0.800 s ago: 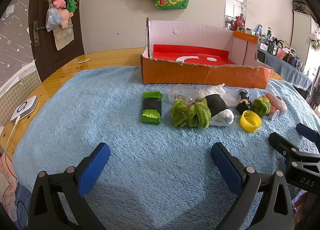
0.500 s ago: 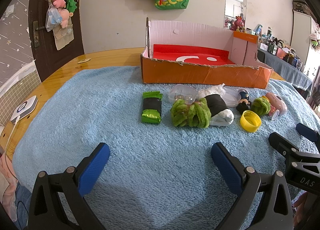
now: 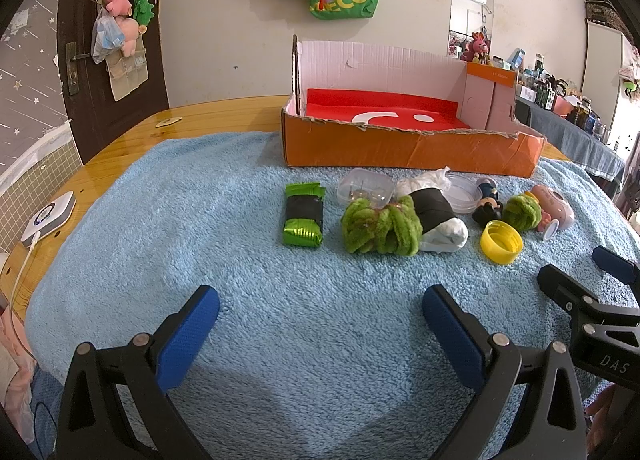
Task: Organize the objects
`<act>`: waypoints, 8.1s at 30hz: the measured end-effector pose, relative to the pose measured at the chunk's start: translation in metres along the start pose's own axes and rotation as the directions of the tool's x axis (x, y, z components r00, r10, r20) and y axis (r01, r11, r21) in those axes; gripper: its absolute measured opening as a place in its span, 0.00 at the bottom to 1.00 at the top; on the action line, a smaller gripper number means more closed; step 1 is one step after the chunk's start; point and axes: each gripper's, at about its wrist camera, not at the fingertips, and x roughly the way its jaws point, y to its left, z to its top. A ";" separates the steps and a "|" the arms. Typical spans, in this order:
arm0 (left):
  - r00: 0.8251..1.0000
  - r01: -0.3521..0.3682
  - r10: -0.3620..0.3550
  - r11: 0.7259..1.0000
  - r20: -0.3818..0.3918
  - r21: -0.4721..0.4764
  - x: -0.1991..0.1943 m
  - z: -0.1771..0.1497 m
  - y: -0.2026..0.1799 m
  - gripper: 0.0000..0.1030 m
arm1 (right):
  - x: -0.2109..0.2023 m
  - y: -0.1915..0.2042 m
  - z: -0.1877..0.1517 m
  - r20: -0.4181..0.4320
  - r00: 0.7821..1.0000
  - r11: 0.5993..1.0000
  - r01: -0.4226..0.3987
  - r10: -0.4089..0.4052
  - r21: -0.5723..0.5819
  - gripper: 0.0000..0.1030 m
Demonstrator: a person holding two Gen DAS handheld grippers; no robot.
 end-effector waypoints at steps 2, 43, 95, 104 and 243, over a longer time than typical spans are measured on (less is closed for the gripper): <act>1.000 0.000 0.000 1.000 0.000 -0.001 0.000 0.000 0.000 1.00 | 0.000 0.000 0.000 0.000 1.000 1.000 0.001 -0.001 0.001 1.00; 0.982 0.110 -0.104 0.993 -0.155 0.033 0.019 0.076 0.043 1.00 | 0.004 -0.040 0.064 -0.038 0.989 0.985 0.143 -0.140 0.099 1.00; 0.982 0.176 -0.177 0.984 -0.065 -0.018 0.024 0.062 0.040 0.22 | 0.015 -0.043 0.048 -0.055 0.993 0.986 0.107 -0.100 0.128 0.46; 0.987 0.136 -0.132 0.990 0.094 -0.038 -0.008 0.066 0.043 0.22 | -0.009 -0.037 0.052 0.060 0.990 0.983 0.120 -0.129 0.137 0.46; 0.982 0.148 -0.151 0.988 0.117 0.036 -0.042 0.154 0.004 0.88 | -0.014 -0.023 0.169 0.064 0.982 0.980 0.169 -0.176 0.102 0.93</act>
